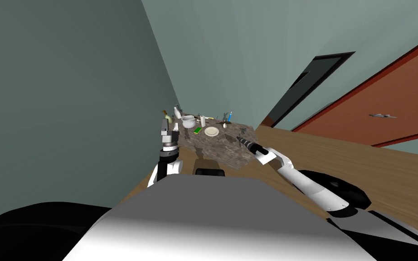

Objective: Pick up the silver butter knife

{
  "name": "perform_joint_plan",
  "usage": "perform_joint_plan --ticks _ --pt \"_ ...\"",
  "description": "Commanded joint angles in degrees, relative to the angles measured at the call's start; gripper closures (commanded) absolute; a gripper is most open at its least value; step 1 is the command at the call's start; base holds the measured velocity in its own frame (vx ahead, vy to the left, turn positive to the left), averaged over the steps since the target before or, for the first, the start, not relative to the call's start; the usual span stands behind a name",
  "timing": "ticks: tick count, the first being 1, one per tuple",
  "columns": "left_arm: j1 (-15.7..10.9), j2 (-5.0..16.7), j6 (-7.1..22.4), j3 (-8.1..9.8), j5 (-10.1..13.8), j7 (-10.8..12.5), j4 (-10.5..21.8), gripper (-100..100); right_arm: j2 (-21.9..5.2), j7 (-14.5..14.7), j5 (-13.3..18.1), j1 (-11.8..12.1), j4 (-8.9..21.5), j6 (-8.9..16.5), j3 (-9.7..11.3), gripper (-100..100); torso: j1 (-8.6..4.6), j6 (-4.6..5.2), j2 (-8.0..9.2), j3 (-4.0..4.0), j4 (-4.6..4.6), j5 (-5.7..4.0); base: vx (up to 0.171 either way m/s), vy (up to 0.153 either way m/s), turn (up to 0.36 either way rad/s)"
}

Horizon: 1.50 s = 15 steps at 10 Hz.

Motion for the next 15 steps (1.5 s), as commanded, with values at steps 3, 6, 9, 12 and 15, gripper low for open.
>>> perform_joint_plan --ticks 3,6,9,12,15 --pt "0.0 0.0 0.0 0.0 0.0 0.0 0.0 0 -3.9 2.6 -2.2 -2.1 5.2 6.4 1.6 -100 0.08 -0.03 -0.08 -0.04 -0.01 0.03 0.027 0.049 0.17" --pt "0.0 0.0 0.0 0.0 0.0 0.0 0.0 0 -5.0 3.4 -2.9 -2.6 6.7 9.2 2.1 -100 0.03 -0.01 -0.05 -0.03 -0.01 0.02 0.023 0.029 0.065" --pt "0.0 0.0 0.0 0.0 0.0 0.0 0.0 0 -7.6 5.3 -4.8 -3.8 10.6 14.5 3.6 -100 0.02 0.0 -0.04 -0.03 -0.01 0.0 0.027 0.029 0.144" --pt "0.0 0.0 0.0 0.0 0.0 0.0 0.0 0 -9.2 6.6 -6.3 -4.4 13.4 18.4 4.7 -100 0.02 0.0 -0.07 -0.04 -0.02 0.0 0.034 0.027 0.137" --pt "0.0 0.0 0.0 0.01 0.0 0.0 0.0 0 -9.7 6.7 -6.8 -4.3 13.1 19.0 4.7 0 -0.05 0.03 0.02 0.01 0.0 -0.01 0.012 0.007 0.033"
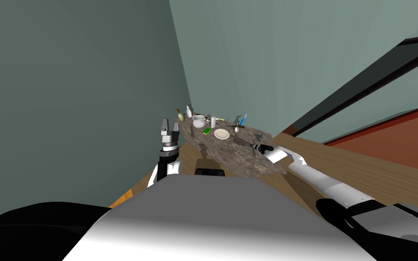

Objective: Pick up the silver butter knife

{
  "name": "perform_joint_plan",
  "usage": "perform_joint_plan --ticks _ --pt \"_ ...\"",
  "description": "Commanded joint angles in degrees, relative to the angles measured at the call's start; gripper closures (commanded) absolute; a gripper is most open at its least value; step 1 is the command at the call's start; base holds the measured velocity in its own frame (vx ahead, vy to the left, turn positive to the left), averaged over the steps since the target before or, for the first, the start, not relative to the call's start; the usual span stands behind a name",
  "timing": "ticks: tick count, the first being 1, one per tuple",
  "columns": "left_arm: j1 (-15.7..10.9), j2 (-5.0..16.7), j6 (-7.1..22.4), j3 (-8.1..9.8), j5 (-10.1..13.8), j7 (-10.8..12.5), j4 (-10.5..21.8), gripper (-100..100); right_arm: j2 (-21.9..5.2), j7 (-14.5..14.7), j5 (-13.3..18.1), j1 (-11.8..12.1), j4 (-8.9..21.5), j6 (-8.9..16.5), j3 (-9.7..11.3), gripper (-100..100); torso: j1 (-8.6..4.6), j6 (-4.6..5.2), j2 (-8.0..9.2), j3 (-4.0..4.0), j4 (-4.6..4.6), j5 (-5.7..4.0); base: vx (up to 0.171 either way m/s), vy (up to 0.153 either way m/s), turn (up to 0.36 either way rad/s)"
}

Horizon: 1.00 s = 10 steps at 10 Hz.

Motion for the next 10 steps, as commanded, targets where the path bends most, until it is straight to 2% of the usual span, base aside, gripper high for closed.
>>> perform_joint_plan --ticks 1,9,10 --pt "0.0 0.0 0.0 0.0 0.0 0.0 0.0 0 -0.1 -2.3 1.4 -0.6 -0.2 0.3 1.6 -100 0.0 0.0 0.0 0.0 0.0 0.0 0.008 -0.024 0.018" --pt "0.0 0.0 0.0 0.0 0.0 0.0 0.0 0 -0.3 -11.3 7.0 -3.1 -1.2 1.7 8.1 -100 -0.16 0.0 -0.02 -0.01 -0.01 -0.04 0.013 -0.042 0.018" --pt "0.0 0.0 0.0 0.0 0.0 0.0 0.0 0 -0.3 -10.5 6.5 -3.0 -1.1 1.5 7.6 -100 -0.16 0.0 -0.02 -0.01 0.0 -0.04 0.005 -0.018 0.006"
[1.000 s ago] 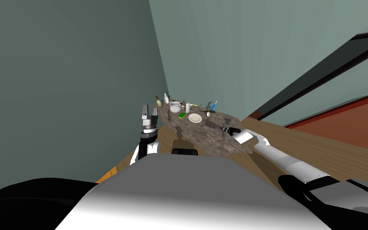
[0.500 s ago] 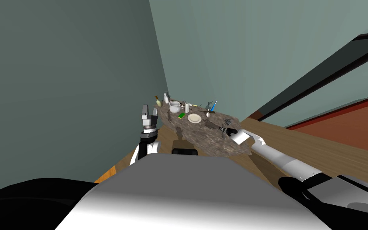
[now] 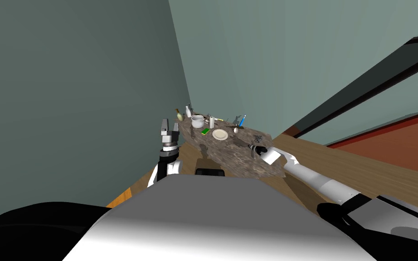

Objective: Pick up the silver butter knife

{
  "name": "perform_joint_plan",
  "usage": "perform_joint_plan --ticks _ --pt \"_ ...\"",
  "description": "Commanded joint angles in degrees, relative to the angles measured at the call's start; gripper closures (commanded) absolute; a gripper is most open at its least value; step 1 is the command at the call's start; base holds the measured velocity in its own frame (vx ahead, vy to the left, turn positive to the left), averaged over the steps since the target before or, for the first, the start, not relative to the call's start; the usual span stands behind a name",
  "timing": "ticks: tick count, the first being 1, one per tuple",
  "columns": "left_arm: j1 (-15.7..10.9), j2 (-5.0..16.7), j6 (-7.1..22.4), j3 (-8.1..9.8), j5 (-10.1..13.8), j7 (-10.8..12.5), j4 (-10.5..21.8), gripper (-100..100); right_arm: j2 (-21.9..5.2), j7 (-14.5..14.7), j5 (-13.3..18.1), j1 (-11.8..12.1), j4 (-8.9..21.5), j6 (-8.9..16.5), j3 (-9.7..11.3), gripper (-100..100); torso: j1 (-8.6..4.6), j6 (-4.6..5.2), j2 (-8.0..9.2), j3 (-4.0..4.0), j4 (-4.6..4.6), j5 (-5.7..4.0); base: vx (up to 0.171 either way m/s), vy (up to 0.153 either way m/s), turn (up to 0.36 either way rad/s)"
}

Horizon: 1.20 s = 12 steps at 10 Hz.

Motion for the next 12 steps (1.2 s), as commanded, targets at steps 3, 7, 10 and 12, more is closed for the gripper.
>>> perform_joint_plan --ticks 3,7,10,12 --pt "0.0 0.0 0.0 0.0 0.0 0.0 0.0 0 -0.1 0.0 0.0 0.0 0.1 0.1 0.0 100 0.08 -0.08 0.02 0.02 0.02 -0.02 0.0 -0.001 -0.005" --pt "0.0 0.0 0.0 0.0 0.0 0.0 0.0 0 0.1 2.8 -1.7 0.8 0.3 -0.4 -2.0 100 -0.03 -0.02 0.07 0.07 0.06 -0.12 -0.002 0.011 -0.005" --pt "0.0 0.0 0.0 -0.01 0.0 0.0 0.0 0 0.2 6.2 -3.8 1.7 0.6 -0.9 -4.5 100 0.2 0.01 0.15 0.11 0.06 -0.05 -0.018 0.056 -0.02" --pt "0.0 0.0 0.0 -0.01 0.0 0.0 0.0 0 0.2 8.5 -5.2 2.3 0.9 -1.2 -6.1 100 0.18 0.03 0.12 0.09 0.05 -0.04 -0.011 0.039 -0.016"
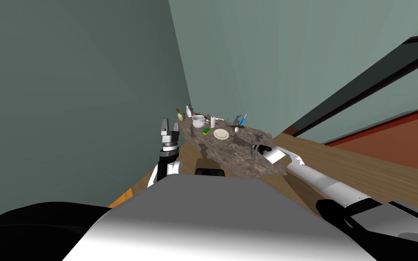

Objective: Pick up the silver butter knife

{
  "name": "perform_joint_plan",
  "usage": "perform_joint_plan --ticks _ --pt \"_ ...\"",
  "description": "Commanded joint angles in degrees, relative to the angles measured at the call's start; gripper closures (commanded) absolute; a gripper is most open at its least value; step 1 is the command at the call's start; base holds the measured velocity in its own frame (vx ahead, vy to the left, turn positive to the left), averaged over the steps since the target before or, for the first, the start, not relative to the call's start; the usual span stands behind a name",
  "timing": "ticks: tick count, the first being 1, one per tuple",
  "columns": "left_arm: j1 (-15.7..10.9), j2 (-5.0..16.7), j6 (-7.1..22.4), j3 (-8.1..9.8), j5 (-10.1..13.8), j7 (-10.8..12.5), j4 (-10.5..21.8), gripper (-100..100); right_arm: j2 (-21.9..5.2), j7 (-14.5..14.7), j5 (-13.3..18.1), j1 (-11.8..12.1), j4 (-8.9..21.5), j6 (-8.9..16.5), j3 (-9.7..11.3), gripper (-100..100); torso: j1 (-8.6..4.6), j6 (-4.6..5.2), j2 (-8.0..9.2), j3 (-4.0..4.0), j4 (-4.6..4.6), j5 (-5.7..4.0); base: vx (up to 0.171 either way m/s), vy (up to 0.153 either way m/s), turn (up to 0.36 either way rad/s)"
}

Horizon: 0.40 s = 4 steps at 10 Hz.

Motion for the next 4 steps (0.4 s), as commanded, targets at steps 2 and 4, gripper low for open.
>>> perform_joint_plan --ticks 2,4 --pt "0.0 0.0 0.0 0.0 0.0 0.0 0.0 0 0.1 3.2 -1.9 0.7 0.6 -0.5 -2.1 100 0.01 0.0 -0.01 -0.01 0.0 0.01 -0.009 0.04 -0.016" --pt "0.0 0.0 0.0 0.0 0.0 0.0 0.0 0 0.1 2.5 -1.5 0.7 0.3 -0.4 -1.7 0 -0.03 -0.03 -0.03 -0.01 0.0 0.02 -0.003 0.009 -0.004"
